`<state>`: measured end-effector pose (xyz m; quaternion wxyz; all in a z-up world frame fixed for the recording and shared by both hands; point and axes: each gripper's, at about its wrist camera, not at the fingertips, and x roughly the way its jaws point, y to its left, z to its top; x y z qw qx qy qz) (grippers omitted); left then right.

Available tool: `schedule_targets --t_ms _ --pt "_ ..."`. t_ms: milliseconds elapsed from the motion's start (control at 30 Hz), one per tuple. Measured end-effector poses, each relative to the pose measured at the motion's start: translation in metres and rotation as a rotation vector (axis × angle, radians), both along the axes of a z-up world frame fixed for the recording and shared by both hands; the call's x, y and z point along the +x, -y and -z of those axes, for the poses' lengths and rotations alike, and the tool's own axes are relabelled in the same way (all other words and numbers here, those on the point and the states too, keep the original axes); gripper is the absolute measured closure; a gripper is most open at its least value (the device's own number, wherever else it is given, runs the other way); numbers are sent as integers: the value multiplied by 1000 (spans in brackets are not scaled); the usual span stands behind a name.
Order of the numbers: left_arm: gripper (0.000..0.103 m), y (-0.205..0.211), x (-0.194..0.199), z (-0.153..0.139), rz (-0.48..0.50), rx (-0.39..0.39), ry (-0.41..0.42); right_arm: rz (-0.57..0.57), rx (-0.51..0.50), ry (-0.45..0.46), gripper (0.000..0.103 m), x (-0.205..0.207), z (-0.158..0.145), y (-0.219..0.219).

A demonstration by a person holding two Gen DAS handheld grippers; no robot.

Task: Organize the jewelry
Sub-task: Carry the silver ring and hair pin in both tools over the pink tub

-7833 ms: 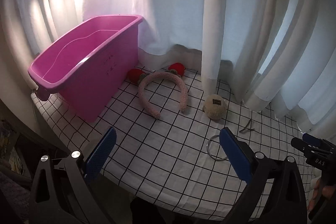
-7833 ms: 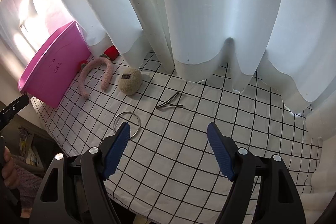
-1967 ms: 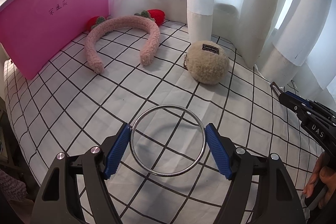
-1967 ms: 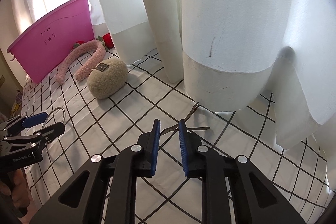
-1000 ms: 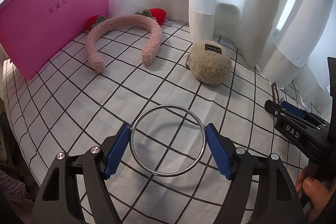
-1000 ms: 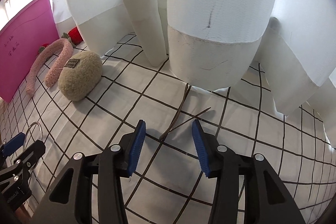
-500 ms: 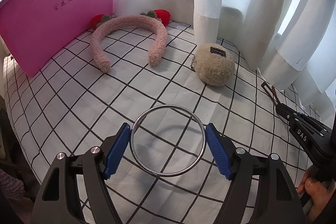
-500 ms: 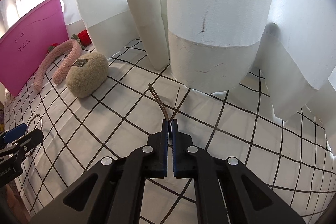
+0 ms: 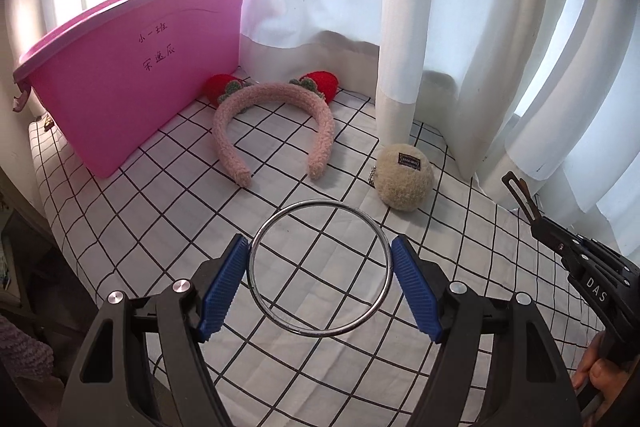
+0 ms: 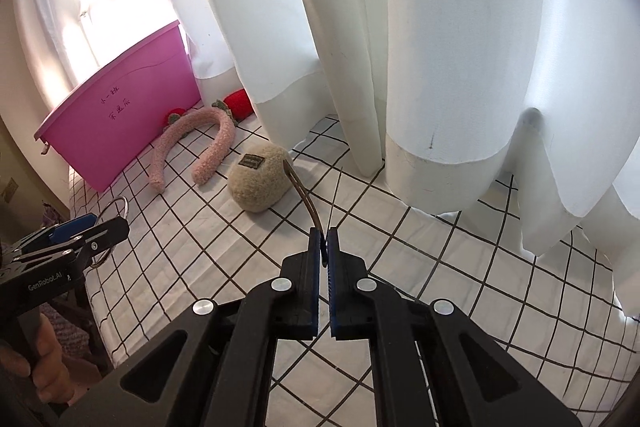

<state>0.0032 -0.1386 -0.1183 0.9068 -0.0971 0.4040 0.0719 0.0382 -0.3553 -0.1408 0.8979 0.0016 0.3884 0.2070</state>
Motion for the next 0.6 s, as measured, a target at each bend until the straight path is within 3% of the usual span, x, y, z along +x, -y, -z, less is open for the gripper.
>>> schedule_targets --t_ms 333,600 --pt "32 -19 -35 -84 -77 50 83 -131 48 76 99 -25 -79 -21" --pt "32 -60 -55 -141 -160 86 175 -262 81 159 99 -28 -137 -80"
